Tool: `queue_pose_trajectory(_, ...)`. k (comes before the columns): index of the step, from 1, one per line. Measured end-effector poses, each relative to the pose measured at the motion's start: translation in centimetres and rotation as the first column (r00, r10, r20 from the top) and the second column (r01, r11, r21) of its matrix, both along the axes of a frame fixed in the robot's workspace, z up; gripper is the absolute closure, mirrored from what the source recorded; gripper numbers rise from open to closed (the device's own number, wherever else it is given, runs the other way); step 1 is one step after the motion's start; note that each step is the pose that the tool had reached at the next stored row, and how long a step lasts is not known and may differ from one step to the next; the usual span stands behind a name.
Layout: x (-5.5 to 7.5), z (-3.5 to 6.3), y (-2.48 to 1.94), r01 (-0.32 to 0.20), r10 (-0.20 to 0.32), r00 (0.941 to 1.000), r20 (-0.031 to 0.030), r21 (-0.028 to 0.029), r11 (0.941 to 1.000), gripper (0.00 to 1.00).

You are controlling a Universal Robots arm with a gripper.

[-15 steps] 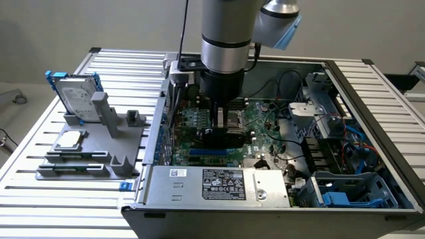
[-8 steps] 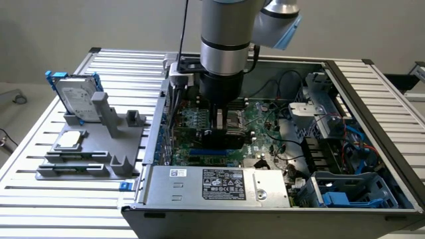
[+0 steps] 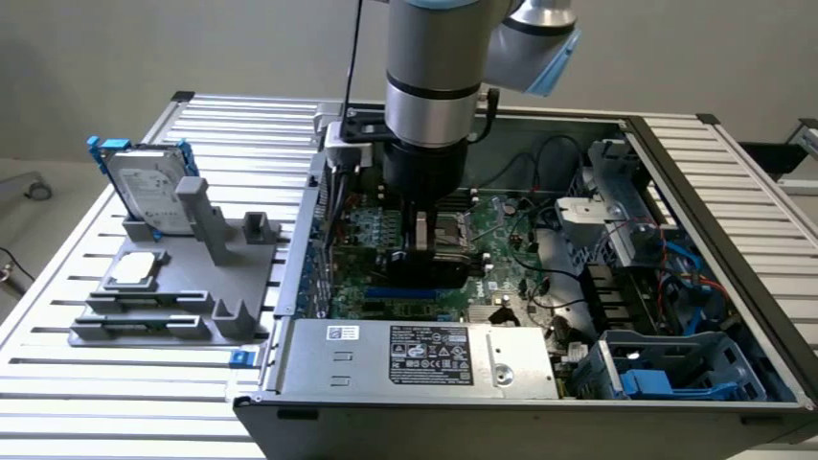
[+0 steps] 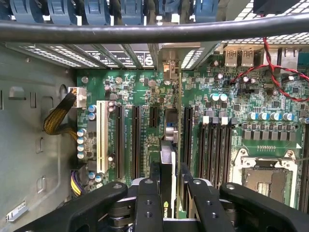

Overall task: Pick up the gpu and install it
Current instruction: 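Insert the gpu into the slot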

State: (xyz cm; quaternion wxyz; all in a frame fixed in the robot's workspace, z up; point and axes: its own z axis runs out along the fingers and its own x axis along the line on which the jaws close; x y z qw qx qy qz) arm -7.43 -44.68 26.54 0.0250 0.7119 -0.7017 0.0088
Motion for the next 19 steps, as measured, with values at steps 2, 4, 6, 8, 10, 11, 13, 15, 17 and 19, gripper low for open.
queue_pose_trajectory(2,0.0,-0.04,-0.01,0.0,0.0,1.0,-0.0022,0.0001,1.0,0.73)
queue_pose_trajectory(4,0.0,-0.09,-0.01,0.0,0.0,1.0,-0.0039,0.0001,1.0,0.73)
queue_pose_trajectory(6,0.0,-0.13,-0.03,-0.001,0.001,1.0,-0.005,-0.0001,1.0,0.73)
queue_pose_trajectory(8,0.0,-0.14,-0.04,-0.001,0.001,1.0,-0.0053,0.0,1.0,0.73)
queue_pose_trajectory(10,0.0,-0.16,-0.05,-0.001,0.001,1.0,-0.0051,0.0002,1.0,0.73)
queue_pose_trajectory(11,0.01,-0.16,-0.05,-0.001,0.001,1.0,-0.0052,0.0002,1.0,0.73)
queue_pose_trajectory(13,0.0,-0.16,-0.08,-0.001,0.001,1.0,-0.0052,0.0001,1.0,0.73)
queue_pose_trajectory(15,0.0,-0.15,-0.11,-0.001,0.001,1.0,-0.0052,0.0001,1.0,0.73)
queue_pose_trajectory(17,0.0,-0.15,-0.14,-0.001,0.001,1.0,-0.0052,0.0001,1.0,0.73)
queue_pose_trajectory(19,0.0,-0.16,-0.19,-0.001,0.001,1.0,-0.0052,0.0002,1.0,0.73)
